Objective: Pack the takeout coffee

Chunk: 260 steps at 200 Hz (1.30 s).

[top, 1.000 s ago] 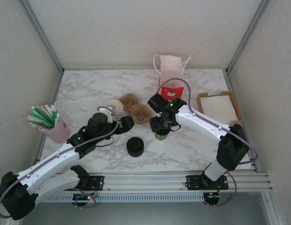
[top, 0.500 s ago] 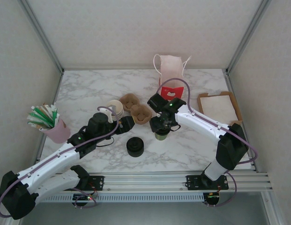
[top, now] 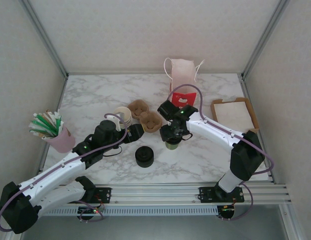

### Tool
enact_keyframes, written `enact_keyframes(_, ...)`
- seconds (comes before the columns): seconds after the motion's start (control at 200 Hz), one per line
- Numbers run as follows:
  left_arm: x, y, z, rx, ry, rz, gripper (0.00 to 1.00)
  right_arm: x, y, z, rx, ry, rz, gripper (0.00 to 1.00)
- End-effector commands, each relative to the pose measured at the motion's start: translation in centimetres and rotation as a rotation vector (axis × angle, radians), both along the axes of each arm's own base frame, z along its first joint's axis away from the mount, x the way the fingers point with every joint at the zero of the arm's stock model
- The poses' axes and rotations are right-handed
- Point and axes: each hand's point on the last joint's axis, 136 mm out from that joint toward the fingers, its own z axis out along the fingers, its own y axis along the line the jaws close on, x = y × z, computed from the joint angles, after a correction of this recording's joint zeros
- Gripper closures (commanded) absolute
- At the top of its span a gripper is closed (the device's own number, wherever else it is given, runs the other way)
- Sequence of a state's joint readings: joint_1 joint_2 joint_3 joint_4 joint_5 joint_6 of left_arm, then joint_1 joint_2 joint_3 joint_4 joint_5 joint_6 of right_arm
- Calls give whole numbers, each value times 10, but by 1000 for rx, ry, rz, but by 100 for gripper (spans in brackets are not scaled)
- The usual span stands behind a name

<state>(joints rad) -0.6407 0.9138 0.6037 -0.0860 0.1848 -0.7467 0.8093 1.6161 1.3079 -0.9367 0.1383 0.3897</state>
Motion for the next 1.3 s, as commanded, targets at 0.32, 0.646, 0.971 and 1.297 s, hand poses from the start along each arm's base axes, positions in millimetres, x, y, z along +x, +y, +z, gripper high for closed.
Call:
enact_keyframes(0.32, 5, -4, 0, 13, -19, -4, 0, -18, -14, -18, -63, 82, 9, 24)
enact_keyframes(0.646, 6, -6, -1, 14, -13, -11, 0, -12, 2, 13, 22, 47, 37, 20)
enact_keyframes(0.971, 7, -7, -3, 19, -5, -10, 0, -10, 4, 20, 27, 43, 45, 14)
enact_keyframes(1.297, 7, -13, -9, 11, 21, -31, 4, -10, -1, 29, 13, 26, 45, 9)
